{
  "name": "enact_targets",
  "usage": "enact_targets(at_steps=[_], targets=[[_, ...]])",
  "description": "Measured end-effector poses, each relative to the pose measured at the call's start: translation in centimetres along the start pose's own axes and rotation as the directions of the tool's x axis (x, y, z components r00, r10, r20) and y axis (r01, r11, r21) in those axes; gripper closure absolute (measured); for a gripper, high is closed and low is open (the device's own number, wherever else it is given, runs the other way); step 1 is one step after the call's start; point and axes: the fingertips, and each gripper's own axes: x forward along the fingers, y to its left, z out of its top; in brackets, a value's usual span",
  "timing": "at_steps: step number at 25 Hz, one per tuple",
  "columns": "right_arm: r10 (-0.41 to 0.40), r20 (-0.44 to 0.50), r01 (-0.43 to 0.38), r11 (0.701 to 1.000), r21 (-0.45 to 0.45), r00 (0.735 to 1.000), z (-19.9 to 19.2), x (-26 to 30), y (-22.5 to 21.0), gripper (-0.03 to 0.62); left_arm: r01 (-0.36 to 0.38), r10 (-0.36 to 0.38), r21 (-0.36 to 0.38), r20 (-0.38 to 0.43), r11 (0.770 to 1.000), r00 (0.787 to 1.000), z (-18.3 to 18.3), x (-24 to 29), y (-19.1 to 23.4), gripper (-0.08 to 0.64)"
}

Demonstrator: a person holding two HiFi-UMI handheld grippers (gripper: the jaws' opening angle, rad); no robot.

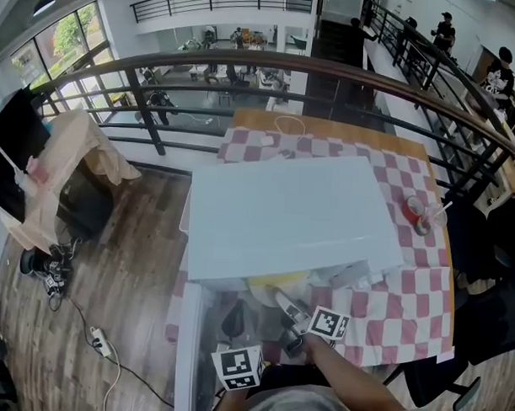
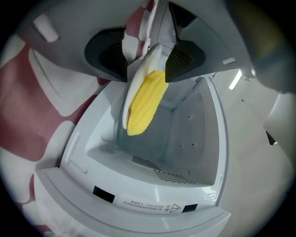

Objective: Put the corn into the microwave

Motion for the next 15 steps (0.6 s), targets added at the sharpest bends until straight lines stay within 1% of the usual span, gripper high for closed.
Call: enact_targets(at_steps=[3, 5, 7, 8, 9, 10, 11, 13, 14, 15], targets=[[-0.036, -0.059, 0.031, 0.996, -0.085, 0.998, -1.1, -0.7, -0.2, 0.320, 0.002, -0.002, 0.001, -0.002, 1.000, 1.000, -0.1, -0.1, -0.1, 0.551], [-0.060, -0.091, 0.045, 0.987, -0.157, 0.994, -1.6, -1.4, -0.3, 0.298, 0.006, -0.006, 0.003, -0.004, 1.000, 1.000, -0.2, 0.1, -0.4, 0.551], [-0.089, -0.105, 0.063, 0.972, -0.225, 0.990, -2.0, -2.4, -0.4, 0.284, 0.011, -0.011, 0.001, -0.003, 1.000, 1.000, -0.3, 0.1, -0.6, 0.549], [-0.110, -0.105, 0.079, 0.961, -0.265, 0.988, -2.2, -3.0, -0.5, 0.278, 0.013, -0.013, 0.000, -0.001, 1.000, 1.000, -0.3, 0.1, -0.7, 0.551], [-0.139, -0.096, 0.103, 0.944, -0.314, 0.986, -2.2, -3.5, -0.5, 0.276, 0.014, -0.014, -0.001, 0.002, 1.000, 1.000, -0.2, 0.0, -0.7, 0.551], [-0.174, -0.080, 0.133, 0.919, -0.371, 0.982, -2.1, -4.0, -0.5, 0.276, 0.016, -0.016, -0.002, 0.005, 1.000, 1.000, -0.1, -0.1, -0.7, 0.549], [-0.209, -0.058, 0.164, 0.887, -0.432, 0.976, -2.0, -4.4, -0.5, 0.276, 0.017, -0.017, -0.003, 0.009, 1.000, 1.000, -0.1, -0.1, -0.7, 0.549], [-0.270, -0.012, 0.220, 0.807, -0.548, 0.963, -1.5, -4.7, -0.4, 0.276, 0.020, -0.020, -0.005, 0.018, 1.000, 1.000, 0.0, 0.0, -0.9, 0.551], [-0.294, 0.010, 0.242, 0.766, -0.596, 0.956, -1.3, -4.6, -0.3, 0.276, 0.022, -0.021, -0.005, 0.022, 1.000, 1.000, 0.0, 0.1, -1.0, 0.549], [-0.313, 0.028, 0.259, 0.731, -0.632, 0.949, -1.0, -4.5, -0.3, 0.276, 0.023, -0.023, -0.003, 0.027, 1.000, 0.999, 0.1, 0.3, -1.1, 0.551]])
